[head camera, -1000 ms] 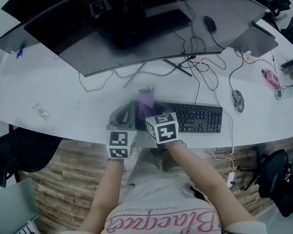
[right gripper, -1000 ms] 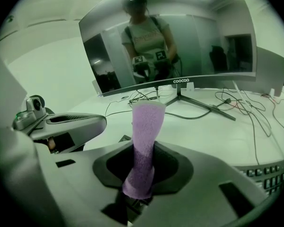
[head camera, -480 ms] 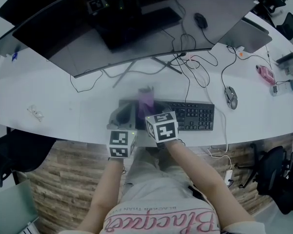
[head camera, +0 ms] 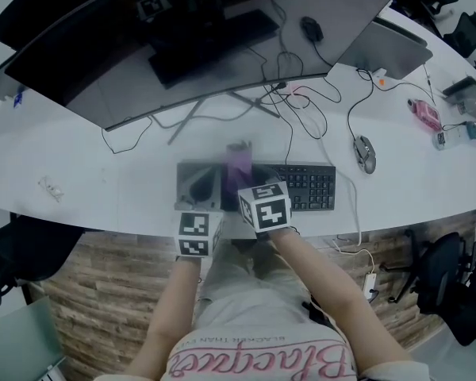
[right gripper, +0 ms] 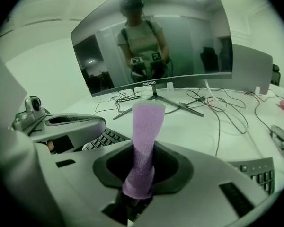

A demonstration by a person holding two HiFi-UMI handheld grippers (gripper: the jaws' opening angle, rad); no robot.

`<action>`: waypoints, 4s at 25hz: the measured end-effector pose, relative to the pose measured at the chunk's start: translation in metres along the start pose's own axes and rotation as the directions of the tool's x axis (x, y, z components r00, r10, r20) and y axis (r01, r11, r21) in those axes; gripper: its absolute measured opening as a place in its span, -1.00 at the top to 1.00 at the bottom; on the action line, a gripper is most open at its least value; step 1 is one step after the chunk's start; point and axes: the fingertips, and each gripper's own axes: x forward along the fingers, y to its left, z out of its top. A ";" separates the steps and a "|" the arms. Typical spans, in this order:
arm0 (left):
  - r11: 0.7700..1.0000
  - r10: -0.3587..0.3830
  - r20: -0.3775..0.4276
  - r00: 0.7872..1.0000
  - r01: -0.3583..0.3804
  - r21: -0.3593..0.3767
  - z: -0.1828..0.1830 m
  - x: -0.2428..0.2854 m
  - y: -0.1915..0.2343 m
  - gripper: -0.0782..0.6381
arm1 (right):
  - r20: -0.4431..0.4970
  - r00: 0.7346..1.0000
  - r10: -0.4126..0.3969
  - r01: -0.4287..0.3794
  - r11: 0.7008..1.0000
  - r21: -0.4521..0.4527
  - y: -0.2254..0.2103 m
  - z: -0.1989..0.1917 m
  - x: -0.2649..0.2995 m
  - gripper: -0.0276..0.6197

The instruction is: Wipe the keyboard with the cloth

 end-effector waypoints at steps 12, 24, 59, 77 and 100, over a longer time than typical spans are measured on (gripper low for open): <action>0.998 -0.064 -0.021 0.998 0.065 0.016 0.006 0.033 -0.063 0.77 | 0.009 1.000 -0.021 0.021 0.999 0.037 -0.054 -0.011 -0.026 0.64; 0.991 -0.125 -0.033 0.992 0.126 0.043 0.011 0.057 -0.117 0.77 | 0.014 0.997 -0.074 0.073 0.995 0.074 -0.111 -0.023 -0.057 0.64; 0.976 -0.198 -0.017 0.980 0.199 0.089 0.027 0.076 -0.188 0.77 | -0.001 0.953 -0.304 0.303 0.950 0.069 -0.243 -0.054 -0.134 0.64; 0.991 -0.040 0.053 0.998 0.033 0.128 0.035 -0.004 -0.088 0.77 | 0.189 0.958 -0.216 0.234 0.969 -0.080 -0.134 0.013 -0.166 0.64; 0.981 0.182 0.081 0.980 -0.187 0.045 0.006 -0.116 0.054 0.77 | 0.138 0.979 0.152 -0.122 0.971 -0.207 0.108 0.041 -0.071 0.64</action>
